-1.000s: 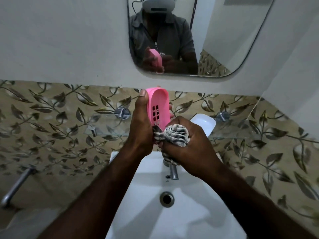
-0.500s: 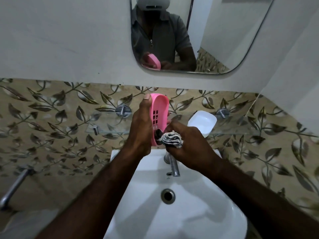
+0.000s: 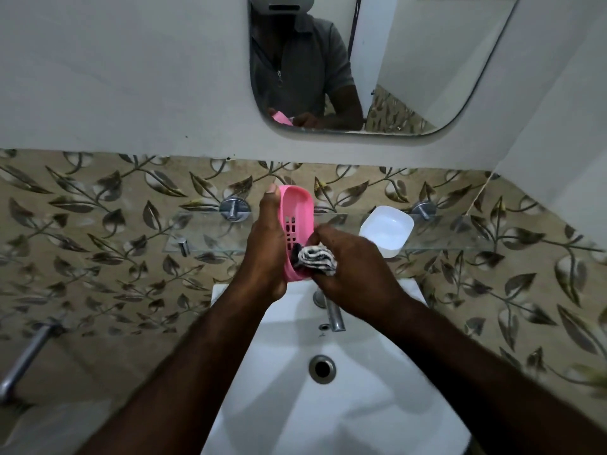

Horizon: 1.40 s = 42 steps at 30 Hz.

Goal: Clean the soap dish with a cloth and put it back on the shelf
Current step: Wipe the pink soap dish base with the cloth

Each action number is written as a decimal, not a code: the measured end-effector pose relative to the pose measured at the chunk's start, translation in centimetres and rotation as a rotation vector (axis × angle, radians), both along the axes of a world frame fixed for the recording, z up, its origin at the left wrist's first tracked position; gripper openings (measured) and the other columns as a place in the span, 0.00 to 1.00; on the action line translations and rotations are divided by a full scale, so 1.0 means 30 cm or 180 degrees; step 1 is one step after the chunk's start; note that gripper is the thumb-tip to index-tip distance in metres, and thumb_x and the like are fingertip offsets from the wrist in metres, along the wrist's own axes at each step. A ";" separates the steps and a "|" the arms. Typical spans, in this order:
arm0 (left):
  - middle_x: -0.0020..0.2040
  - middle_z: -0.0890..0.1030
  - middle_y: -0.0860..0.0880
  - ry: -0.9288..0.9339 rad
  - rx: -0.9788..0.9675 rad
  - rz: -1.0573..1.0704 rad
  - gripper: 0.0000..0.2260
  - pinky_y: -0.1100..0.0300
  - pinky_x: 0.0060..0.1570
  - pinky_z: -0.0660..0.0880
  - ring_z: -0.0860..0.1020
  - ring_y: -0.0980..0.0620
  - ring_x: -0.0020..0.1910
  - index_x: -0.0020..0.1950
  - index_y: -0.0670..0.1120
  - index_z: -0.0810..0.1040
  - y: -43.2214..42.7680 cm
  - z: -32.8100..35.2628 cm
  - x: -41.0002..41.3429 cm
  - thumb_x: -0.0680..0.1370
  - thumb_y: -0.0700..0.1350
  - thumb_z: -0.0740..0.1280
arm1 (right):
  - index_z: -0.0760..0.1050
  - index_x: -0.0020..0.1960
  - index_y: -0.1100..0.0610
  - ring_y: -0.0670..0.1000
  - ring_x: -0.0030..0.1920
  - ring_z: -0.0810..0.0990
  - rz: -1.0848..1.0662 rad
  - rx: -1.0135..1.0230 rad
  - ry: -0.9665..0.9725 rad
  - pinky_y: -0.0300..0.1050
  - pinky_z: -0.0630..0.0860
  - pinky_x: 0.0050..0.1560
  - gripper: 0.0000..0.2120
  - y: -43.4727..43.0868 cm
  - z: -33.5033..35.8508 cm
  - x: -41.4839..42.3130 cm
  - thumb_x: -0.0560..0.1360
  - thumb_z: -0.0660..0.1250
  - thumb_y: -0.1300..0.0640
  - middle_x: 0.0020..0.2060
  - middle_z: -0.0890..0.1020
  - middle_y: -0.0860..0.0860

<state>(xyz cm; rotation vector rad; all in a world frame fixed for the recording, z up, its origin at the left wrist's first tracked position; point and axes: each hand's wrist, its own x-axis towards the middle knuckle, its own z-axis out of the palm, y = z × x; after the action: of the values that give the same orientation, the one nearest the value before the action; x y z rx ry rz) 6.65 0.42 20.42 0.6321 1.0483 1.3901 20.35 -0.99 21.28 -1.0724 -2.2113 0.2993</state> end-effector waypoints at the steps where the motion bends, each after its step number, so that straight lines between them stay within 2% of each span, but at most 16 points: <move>1: 0.51 0.83 0.39 -0.0091 0.0004 -0.0084 0.34 0.51 0.41 0.79 0.83 0.42 0.48 0.63 0.45 0.76 -0.001 0.005 0.006 0.74 0.71 0.57 | 0.75 0.47 0.52 0.53 0.39 0.80 -0.0102 0.0105 0.0057 0.50 0.76 0.38 0.10 0.018 0.009 -0.009 0.69 0.74 0.58 0.39 0.83 0.48; 3: 0.55 0.83 0.39 -0.0146 0.0049 -0.0145 0.36 0.49 0.44 0.79 0.82 0.41 0.53 0.64 0.44 0.76 -0.002 0.012 0.008 0.72 0.72 0.58 | 0.74 0.46 0.53 0.52 0.38 0.80 -0.0287 0.0157 0.0335 0.50 0.76 0.37 0.09 0.040 0.030 -0.033 0.69 0.74 0.58 0.38 0.82 0.47; 5: 0.55 0.83 0.40 -0.0084 0.0072 -0.0079 0.36 0.48 0.45 0.79 0.82 0.41 0.54 0.63 0.45 0.77 0.002 0.017 -0.006 0.71 0.73 0.58 | 0.73 0.45 0.51 0.50 0.37 0.79 -0.0359 0.0023 0.0577 0.47 0.75 0.36 0.10 0.033 0.038 -0.050 0.70 0.73 0.59 0.37 0.81 0.46; 9: 0.44 0.82 0.41 -0.0070 0.0054 0.0070 0.30 0.52 0.40 0.79 0.82 0.44 0.41 0.59 0.45 0.77 0.000 0.006 -0.039 0.74 0.69 0.58 | 0.72 0.43 0.49 0.49 0.37 0.80 -0.0065 -0.0480 0.0413 0.46 0.75 0.37 0.12 -0.042 -0.007 -0.044 0.68 0.71 0.63 0.35 0.81 0.45; 11: 0.48 0.83 0.41 -0.0076 0.0022 -0.0068 0.32 0.51 0.44 0.79 0.82 0.43 0.45 0.61 0.45 0.77 -0.009 -0.002 -0.034 0.73 0.70 0.57 | 0.73 0.45 0.52 0.51 0.37 0.80 -0.0134 -0.0233 0.0250 0.47 0.75 0.37 0.10 -0.038 -0.011 -0.049 0.68 0.72 0.62 0.37 0.82 0.48; 14: 0.57 0.83 0.40 0.0000 0.0090 -0.0227 0.37 0.43 0.56 0.78 0.81 0.41 0.56 0.64 0.44 0.76 -0.020 -0.017 -0.004 0.70 0.72 0.58 | 0.73 0.46 0.53 0.52 0.38 0.80 -0.0454 0.0041 0.0368 0.48 0.75 0.37 0.10 0.028 0.029 -0.060 0.70 0.74 0.59 0.38 0.82 0.48; 17: 0.58 0.82 0.39 -0.0101 0.0152 -0.0136 0.37 0.40 0.60 0.75 0.81 0.40 0.57 0.64 0.45 0.77 -0.016 -0.024 -0.004 0.71 0.72 0.57 | 0.72 0.44 0.51 0.50 0.37 0.80 -0.0562 -0.0268 0.0589 0.50 0.78 0.36 0.11 0.040 0.053 -0.066 0.70 0.74 0.58 0.36 0.82 0.47; 19: 0.57 0.82 0.39 -0.0169 0.0103 0.0026 0.36 0.38 0.58 0.76 0.81 0.38 0.56 0.63 0.44 0.77 -0.007 -0.024 -0.022 0.71 0.73 0.58 | 0.71 0.41 0.45 0.48 0.35 0.81 -0.0439 -0.0651 0.0586 0.52 0.80 0.36 0.12 0.005 0.034 -0.064 0.69 0.72 0.59 0.33 0.81 0.45; 21: 0.55 0.82 0.38 0.0001 0.0071 0.0161 0.36 0.39 0.55 0.78 0.81 0.38 0.54 0.62 0.45 0.77 -0.009 -0.026 -0.031 0.70 0.73 0.59 | 0.70 0.38 0.41 0.48 0.32 0.82 -0.0304 -0.1050 0.0525 0.52 0.81 0.35 0.14 -0.037 0.009 -0.058 0.68 0.70 0.59 0.30 0.80 0.43; 23: 0.55 0.82 0.37 0.0028 0.0030 0.0135 0.39 0.39 0.54 0.78 0.82 0.39 0.53 0.62 0.45 0.77 -0.030 -0.027 -0.018 0.66 0.75 0.60 | 0.71 0.39 0.44 0.49 0.31 0.82 -0.0313 -0.1130 0.0452 0.53 0.81 0.34 0.12 -0.036 0.003 -0.049 0.68 0.70 0.59 0.31 0.82 0.46; 25: 0.56 0.83 0.38 0.0056 0.0086 0.0054 0.43 0.39 0.54 0.78 0.82 0.40 0.55 0.63 0.46 0.77 -0.039 -0.029 0.001 0.61 0.76 0.61 | 0.71 0.42 0.48 0.50 0.33 0.82 -0.0466 -0.0799 0.0460 0.52 0.81 0.35 0.12 -0.008 0.018 -0.055 0.70 0.72 0.61 0.34 0.82 0.48; 29: 0.57 0.84 0.44 0.0224 0.0267 -0.0039 0.31 0.43 0.58 0.77 0.82 0.45 0.57 0.62 0.49 0.79 -0.042 -0.025 0.025 0.74 0.70 0.56 | 0.69 0.44 0.52 0.50 0.38 0.79 -0.0747 -0.0127 0.0606 0.45 0.74 0.35 0.13 0.037 0.066 -0.081 0.70 0.73 0.62 0.39 0.81 0.49; 33: 0.55 0.83 0.38 0.0062 0.0097 0.0220 0.38 0.39 0.57 0.77 0.82 0.40 0.55 0.61 0.46 0.78 -0.034 -0.019 -0.005 0.65 0.74 0.61 | 0.69 0.42 0.48 0.48 0.38 0.80 -0.0570 -0.0573 0.0422 0.44 0.76 0.36 0.14 -0.029 0.018 -0.069 0.70 0.73 0.61 0.36 0.80 0.45; 35: 0.54 0.83 0.38 0.0163 0.0039 0.0359 0.37 0.37 0.55 0.77 0.82 0.39 0.53 0.59 0.47 0.79 -0.043 -0.013 -0.008 0.65 0.74 0.61 | 0.68 0.39 0.47 0.47 0.36 0.80 -0.0517 -0.0725 0.0392 0.44 0.76 0.35 0.14 -0.044 0.002 -0.057 0.71 0.72 0.60 0.34 0.79 0.44; 38: 0.54 0.84 0.41 0.0267 0.0083 0.0187 0.37 0.38 0.53 0.79 0.83 0.42 0.52 0.60 0.48 0.78 -0.053 -0.006 0.015 0.67 0.76 0.58 | 0.71 0.41 0.50 0.49 0.36 0.80 -0.0628 -0.0547 0.0647 0.49 0.79 0.36 0.11 -0.005 0.025 -0.066 0.71 0.72 0.60 0.35 0.80 0.46; 42: 0.55 0.84 0.44 0.0392 0.0265 0.0061 0.34 0.42 0.59 0.76 0.83 0.44 0.55 0.61 0.49 0.80 -0.057 0.015 0.030 0.71 0.74 0.57 | 0.72 0.45 0.56 0.52 0.37 0.80 -0.0733 -0.0188 0.0923 0.54 0.79 0.37 0.08 0.025 0.064 -0.074 0.71 0.71 0.60 0.37 0.81 0.50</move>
<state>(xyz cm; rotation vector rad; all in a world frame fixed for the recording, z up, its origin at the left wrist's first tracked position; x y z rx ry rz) 7.57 -1.29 20.87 0.7787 1.1004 1.4318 18.14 -0.25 23.20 -1.2197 -1.8149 0.3932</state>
